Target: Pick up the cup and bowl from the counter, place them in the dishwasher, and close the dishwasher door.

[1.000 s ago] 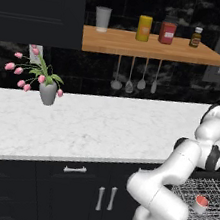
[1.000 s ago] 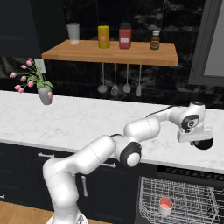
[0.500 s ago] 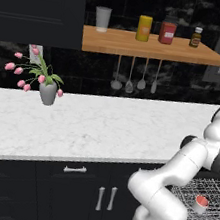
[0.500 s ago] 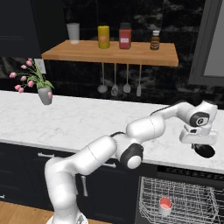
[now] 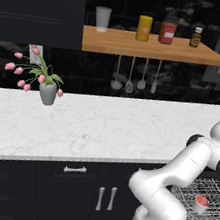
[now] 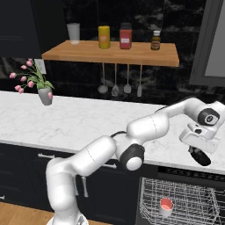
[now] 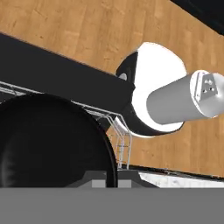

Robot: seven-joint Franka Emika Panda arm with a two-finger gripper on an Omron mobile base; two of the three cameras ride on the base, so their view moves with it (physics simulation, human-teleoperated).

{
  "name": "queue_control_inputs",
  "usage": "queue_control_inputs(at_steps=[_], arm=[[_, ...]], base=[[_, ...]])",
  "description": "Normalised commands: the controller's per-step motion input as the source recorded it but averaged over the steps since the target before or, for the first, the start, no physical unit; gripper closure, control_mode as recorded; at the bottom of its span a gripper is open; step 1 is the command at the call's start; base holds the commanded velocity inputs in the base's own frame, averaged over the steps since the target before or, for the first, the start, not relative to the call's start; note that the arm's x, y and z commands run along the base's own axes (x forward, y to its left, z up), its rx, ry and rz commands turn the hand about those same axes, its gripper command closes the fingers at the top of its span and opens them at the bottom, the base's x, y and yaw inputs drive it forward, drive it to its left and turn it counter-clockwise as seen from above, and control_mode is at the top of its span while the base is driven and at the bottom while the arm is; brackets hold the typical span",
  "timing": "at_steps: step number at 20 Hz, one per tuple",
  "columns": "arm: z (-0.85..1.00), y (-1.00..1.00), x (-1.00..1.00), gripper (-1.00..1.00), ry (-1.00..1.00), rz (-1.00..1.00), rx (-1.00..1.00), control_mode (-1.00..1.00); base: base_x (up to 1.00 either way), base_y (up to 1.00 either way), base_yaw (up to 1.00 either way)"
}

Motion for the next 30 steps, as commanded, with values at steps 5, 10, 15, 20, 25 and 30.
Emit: queue_control_inputs(at_steps=[5,10,15,20,25,30], arm=[[0.00,1.00,-1.00,1.00,-0.12,0.00,0.00,-1.00],[-0.08,1.00,-1.00,1.00,-0.15,0.00,-0.03,-1.00],[-0.29,0.66,-1.00,1.00,-0.24,0.00,-0.04,-1.00],[-0.53,0.17,-0.83,1.00,-0.47,0.00,-0.11,-1.00],[-0.46,0.08,-0.29,1.00,-0.48,0.00,-0.13,-1.00],[-0.18,0.00,0.00,1.00,-0.34,0.00,-0.06,-1.00]], base=[[0.00,0.00,0.00],[0.00,0.00,0.00],[0.00,0.00,0.00],[0.00,0.00,0.00],[0.00,0.00,0.00],[0.00,0.00,0.00]])
